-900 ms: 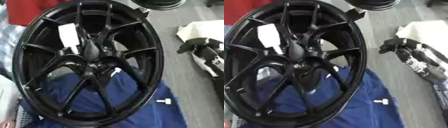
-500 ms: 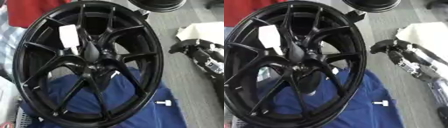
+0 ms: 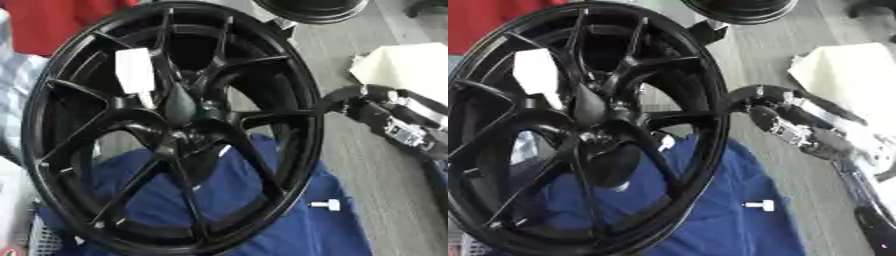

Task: Pull the pin out of the wheel hub.

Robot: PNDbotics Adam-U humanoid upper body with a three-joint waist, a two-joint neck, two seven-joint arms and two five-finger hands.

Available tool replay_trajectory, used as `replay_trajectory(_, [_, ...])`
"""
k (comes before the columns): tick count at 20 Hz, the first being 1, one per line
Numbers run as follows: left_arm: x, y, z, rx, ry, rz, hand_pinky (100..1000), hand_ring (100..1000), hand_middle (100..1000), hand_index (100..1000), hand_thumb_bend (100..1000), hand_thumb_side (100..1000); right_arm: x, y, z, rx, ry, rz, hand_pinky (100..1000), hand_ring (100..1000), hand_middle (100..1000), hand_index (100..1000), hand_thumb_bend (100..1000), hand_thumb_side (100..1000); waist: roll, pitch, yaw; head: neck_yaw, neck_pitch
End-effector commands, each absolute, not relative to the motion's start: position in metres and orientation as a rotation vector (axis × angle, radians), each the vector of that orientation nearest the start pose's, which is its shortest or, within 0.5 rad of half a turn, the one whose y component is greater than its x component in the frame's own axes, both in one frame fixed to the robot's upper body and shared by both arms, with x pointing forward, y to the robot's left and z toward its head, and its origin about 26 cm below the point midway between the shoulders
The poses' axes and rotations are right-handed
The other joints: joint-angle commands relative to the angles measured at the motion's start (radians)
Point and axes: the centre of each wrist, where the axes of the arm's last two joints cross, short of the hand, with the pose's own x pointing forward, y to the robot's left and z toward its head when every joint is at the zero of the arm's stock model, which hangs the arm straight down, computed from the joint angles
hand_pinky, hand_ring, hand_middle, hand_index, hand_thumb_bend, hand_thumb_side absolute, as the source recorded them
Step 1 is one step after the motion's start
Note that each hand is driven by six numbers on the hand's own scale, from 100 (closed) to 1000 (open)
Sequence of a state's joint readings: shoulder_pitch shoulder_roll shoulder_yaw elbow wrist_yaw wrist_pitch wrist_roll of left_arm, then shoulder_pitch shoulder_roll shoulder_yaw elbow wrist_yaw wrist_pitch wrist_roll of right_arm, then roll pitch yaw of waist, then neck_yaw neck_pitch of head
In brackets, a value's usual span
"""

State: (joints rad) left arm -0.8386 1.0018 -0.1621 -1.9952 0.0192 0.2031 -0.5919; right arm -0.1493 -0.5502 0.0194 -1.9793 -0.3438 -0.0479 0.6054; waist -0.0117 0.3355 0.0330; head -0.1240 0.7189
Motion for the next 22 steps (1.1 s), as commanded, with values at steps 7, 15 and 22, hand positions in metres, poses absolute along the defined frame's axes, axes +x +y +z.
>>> replay_trajectory(7, [0.271,0.263,0.407,0.610,-1.916,-1.598,839,755,681,820,100,373,0.282,-0.309,0.189,0.384,-1.998,0.989,1000,829,783,843,100,594,0.004,-0.017,-0.003,0.012,-0.004])
replay_trajectory(15, [0.273,0.259,0.402,0.648,-1.802,-1.667,852,773,707,855,100,419,0.272,-0.345,0.197,0.318,-2.217,0.822,1000,810,772,839,100,539,0.005,-0.024,-0.024,0.032,-0.005])
replay_trajectory(22, [0.280,0.227,0.402,0.719,-1.545,-1.852,919,842,790,904,120,559,0.266,-0.355,0.192,0.246,-2.228,0.793,1000,808,771,839,100,538,0.015,-0.036,-0.026,0.012,-0.010])
